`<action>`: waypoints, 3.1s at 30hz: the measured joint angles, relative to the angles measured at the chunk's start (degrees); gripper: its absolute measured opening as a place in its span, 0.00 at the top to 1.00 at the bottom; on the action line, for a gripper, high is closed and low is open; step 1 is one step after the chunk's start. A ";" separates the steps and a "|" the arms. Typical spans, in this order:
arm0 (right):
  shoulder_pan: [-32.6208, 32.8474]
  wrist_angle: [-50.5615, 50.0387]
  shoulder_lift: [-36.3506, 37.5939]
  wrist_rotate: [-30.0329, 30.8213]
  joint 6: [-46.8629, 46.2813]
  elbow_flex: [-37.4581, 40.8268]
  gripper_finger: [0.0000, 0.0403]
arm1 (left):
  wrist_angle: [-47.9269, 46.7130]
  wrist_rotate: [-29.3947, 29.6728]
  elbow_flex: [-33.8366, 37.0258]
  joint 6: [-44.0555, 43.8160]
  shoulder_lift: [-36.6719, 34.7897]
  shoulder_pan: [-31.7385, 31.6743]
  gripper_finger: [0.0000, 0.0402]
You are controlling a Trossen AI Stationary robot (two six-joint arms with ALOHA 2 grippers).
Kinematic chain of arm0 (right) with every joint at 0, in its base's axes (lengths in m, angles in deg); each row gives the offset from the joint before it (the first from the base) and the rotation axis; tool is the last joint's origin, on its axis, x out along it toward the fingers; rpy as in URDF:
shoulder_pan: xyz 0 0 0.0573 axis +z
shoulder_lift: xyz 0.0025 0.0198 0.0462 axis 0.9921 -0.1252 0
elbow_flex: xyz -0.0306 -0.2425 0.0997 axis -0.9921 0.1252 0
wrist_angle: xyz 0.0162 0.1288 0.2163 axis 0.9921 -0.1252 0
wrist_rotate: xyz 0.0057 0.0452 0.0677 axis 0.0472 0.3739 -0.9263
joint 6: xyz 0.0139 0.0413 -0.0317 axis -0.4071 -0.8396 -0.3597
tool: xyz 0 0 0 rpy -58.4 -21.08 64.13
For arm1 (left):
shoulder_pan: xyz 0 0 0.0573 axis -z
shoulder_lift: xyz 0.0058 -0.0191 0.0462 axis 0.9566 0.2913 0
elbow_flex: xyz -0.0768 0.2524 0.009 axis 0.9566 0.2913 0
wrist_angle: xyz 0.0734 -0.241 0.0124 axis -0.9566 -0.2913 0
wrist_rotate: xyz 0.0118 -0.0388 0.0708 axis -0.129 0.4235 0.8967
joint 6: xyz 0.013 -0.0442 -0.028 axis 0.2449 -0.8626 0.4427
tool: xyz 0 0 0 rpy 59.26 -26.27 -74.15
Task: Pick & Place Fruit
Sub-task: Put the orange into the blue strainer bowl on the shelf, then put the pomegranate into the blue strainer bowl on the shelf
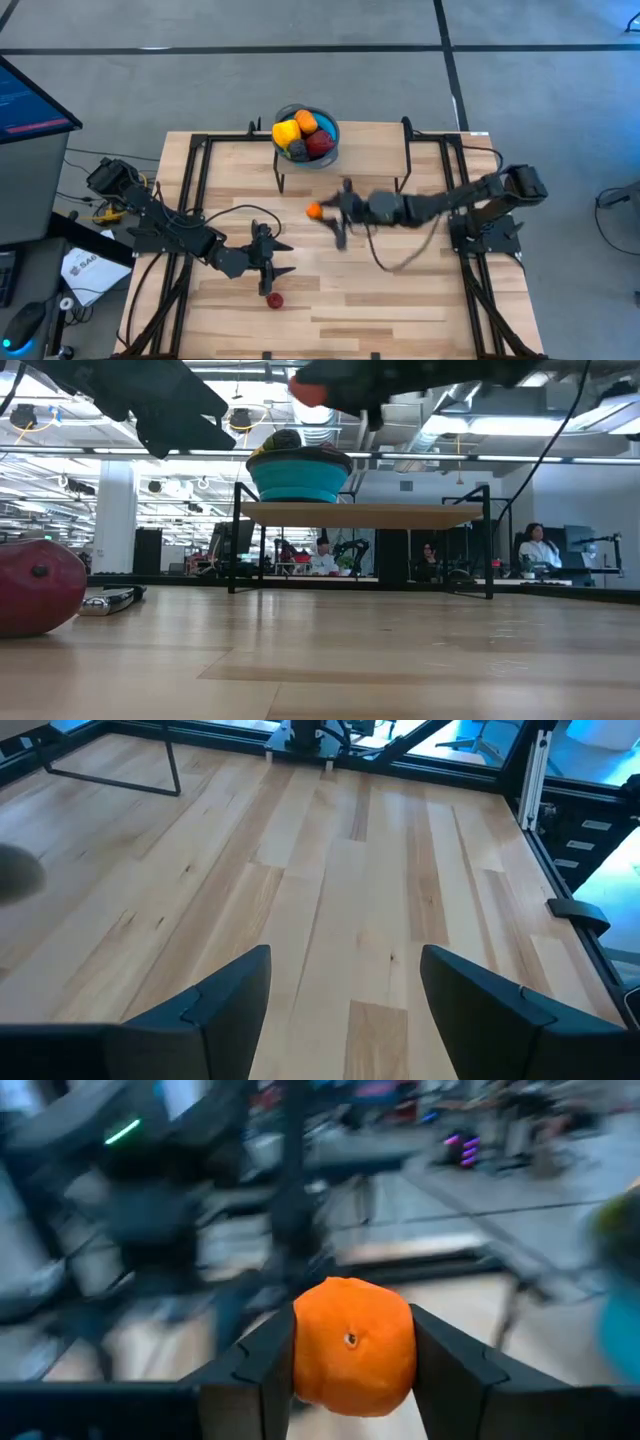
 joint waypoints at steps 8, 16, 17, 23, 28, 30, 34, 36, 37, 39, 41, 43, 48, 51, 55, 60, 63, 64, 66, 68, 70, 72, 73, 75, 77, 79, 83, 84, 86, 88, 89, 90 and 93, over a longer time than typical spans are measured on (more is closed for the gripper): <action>-11.62 -7.84 -2.61 -1.51 7.38 -12.24 0.56 | 3.00 0.02 0.00 -0.42 0.00 0.07 0.38; -19.55 -17.65 -3.19 -1.62 7.38 -20.92 0.53 | 4.51 0.01 0.00 -0.42 0.00 0.05 0.38; -20.40 -18.45 -3.20 -1.62 6.95 -21.08 0.53 | 4.64 0.00 0.00 -0.42 0.00 0.07 0.38; -25.04 -20.93 -3.20 -4.35 1.37 -21.17 0.52 | 5.07 0.02 0.00 -0.42 0.00 0.05 0.38; -26.71 -21.42 -3.20 -5.70 0.20 -21.17 0.51 | 5.30 0.00 0.00 -0.42 0.00 0.07 0.38; -26.80 -21.40 -3.20 -6.34 0.19 -21.17 0.48 | 5.38 0.01 0.00 -0.37 0.00 0.05 0.38; -26.76 -21.38 -3.22 -7.20 0.22 -21.17 0.42 | 5.69 0.01 0.00 0.08 0.00 0.04 0.38; -26.58 -20.00 -4.16 -7.18 0.25 -21.36 0.39 | 5.72 0.02 0.00 0.10 0.00 0.05 0.38; -26.59 -20.25 -4.36 -7.21 0.23 -21.28 0.39 | 5.72 0.02 0.00 0.11 0.00 0.07 0.38; -26.62 -20.40 -4.41 -7.18 0.68 -21.15 0.38 | 5.76 0.02 0.00 0.15 0.00 0.06 0.38; -26.62 -19.91 -4.29 -7.18 1.19 -21.25 0.38 | 5.76 0.02 0.00 0.20 0.00 0.05 0.38; -26.18 -20.06 -4.27 -7.16 1.47 -21.28 0.38 | 5.79 0.02 0.00 0.20 0.00 0.07 0.38; -22.48 -22.29 -0.38 -7.13 4.35 -21.20 0.38 | 5.83 0.02 0.00 0.20 0.00 0.07 0.38; -17.09 -27.49 2.34 -7.13 7.82 -21.35 0.38 | 5.83 0.02 0.00 0.20 0.00 0.13 0.38; -7.03 -37.27 4.44 -6.31 11.47 -21.26 0.38 | 6.03 0.02 0.00 1.50 0.00 1.06 0.38; 6.39 -46.97 4.32 1.72 11.45 -20.70 0.38 | 7.25 0.07 -0.10 5.76 0.00 3.73 0.39; 13.51 -43.91 4.36 7.18 8.04 -16.36 0.38 | 7.36 2.92 -1.31 10.57 0.04 7.75 0.42; 15.46 -41.51 4.36 7.96 6.91 -14.25 0.38 | 7.47 5.15 -1.94 12.07 0.04 9.32 0.44; 19.01 -36.77 4.33 10.19 3.93 -9.82 0.38 | 7.52 9.49 -3.38 15.07 0.04 12.27 0.46; 21.85 -29.30 4.32 13.98 -0.05 -5.07 0.38 | 7.63 12.92 -5.04 17.81 0.55 14.51 0.48; 23.86 -20.97 4.34 16.16 -3.07 0.23 0.38 | 7.61 13.82 -7.05 20.92 1.87 15.76 0.50; 24.81 -12.07 3.31 16.98 -5.93 5.55 0.38 | 7.44 13.58 -9.45 24.09 4.28 16.14 0.52; 24.85 -7.41 2.39 17.13 -7.27 7.87 0.38 | 7.14 12.93 -10.65 25.52 5.75 16.13 0.53; 25.26 0.81 1.48 18.17 -8.60 12.41 0.38 | 5.42 12.27 -12.58 28.48 8.34 16.43 0.55; 25.21 9.76 -0.07 18.21 -9.16 14.83 0.38 | 1.77 11.81 -14.80 29.01 10.19 16.95 0.56; 24.70 14.23 -1.94 18.14 -9.22 16.39 0.38 | -3.78 11.78 -17.20 26.79 11.05 17.96 0.57; 23.45 18.08 -4.93 17.42 -9.23 16.58 0.38 | -15.58 13.17 -21.97 16.90 11.13 20.69 0.57; 22.92 18.61 -5.49 16.71 -9.36 16.55 0.38 | -18.14 13.62 -22.81 14.24 11.10 21.31 0.57; 22.07 19.44 -6.86 15.46 -9.73 16.55 0.38 | -22.56 13.95 -23.26 9.22 11.10 22.59 0.57; 21.52 21.05 -7.81 15.15 -9.71 16.57 0.38 | -27.73 12.60 -23.24 2.57 11.10 23.31 0.57; 21.30 22.31 -8.22 15.02 -9.72 16.54 0.38 | -30.77 11.39 -23.26 -1.77 11.10 23.68 0.57; 21.29 23.02 -8.59 14.96 -9.73 16.53 0.38 | -34.02 10.04 -23.23 -6.13 11.10 24.00 0.57; 21.27 23.62 -8.89 14.94 -9.72 16.55 0.38 | -37.13 5.95 -21.04 -16.13 11.10 24.17 0.57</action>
